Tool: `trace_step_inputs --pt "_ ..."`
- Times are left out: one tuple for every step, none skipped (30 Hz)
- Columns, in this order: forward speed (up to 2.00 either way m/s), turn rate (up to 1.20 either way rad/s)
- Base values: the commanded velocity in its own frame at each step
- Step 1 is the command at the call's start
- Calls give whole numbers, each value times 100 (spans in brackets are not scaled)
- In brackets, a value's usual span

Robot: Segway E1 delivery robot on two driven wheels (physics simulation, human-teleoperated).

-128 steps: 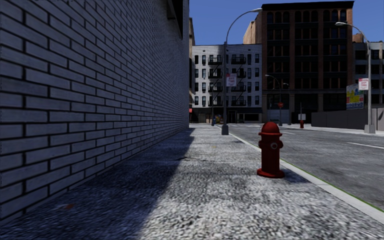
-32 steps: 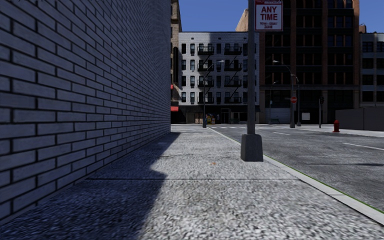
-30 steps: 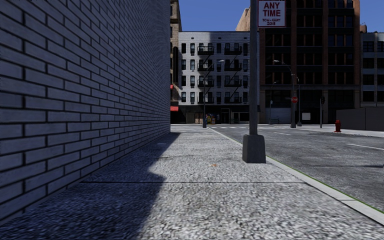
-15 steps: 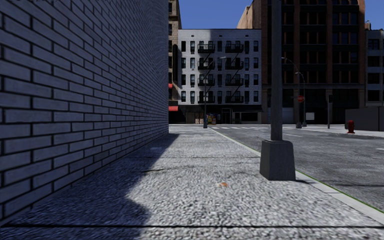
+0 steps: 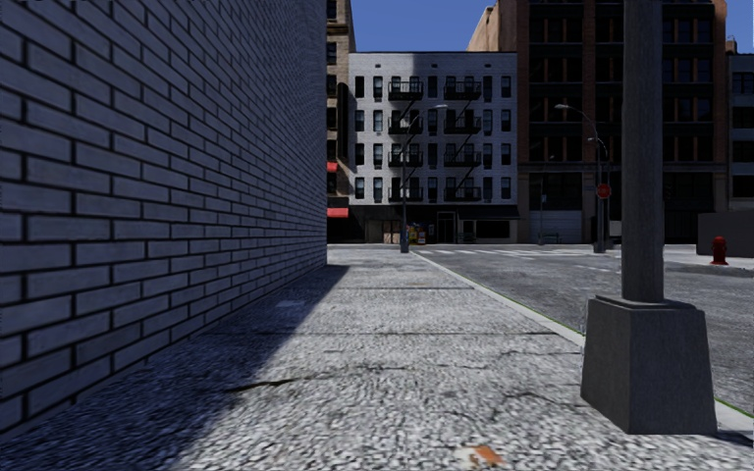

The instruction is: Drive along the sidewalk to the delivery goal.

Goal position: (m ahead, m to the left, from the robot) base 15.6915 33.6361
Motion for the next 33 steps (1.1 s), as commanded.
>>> trace_step_inputs --pt "200 0" --pt "200 0" --pt "200 0" --pt "200 0" --pt "200 0" --pt "200 0" --pt "200 0" --pt "200 0" --pt "200 0" --pt "200 0" --pt "200 0" --pt "200 0" --pt "200 0" --pt "200 0" --pt "200 0" --pt "200 0" --pt "200 0" --pt "200 0" --pt "200 0" --pt "200 0" --pt "200 0" --pt "200 0" --pt "200 0" --pt "200 0" --pt "200 0" --pt "200 0" --pt "200 0" --pt "200 0" --pt "200 0" --pt "200 0" --pt "200 0" --pt "200 0" --pt "200 0"
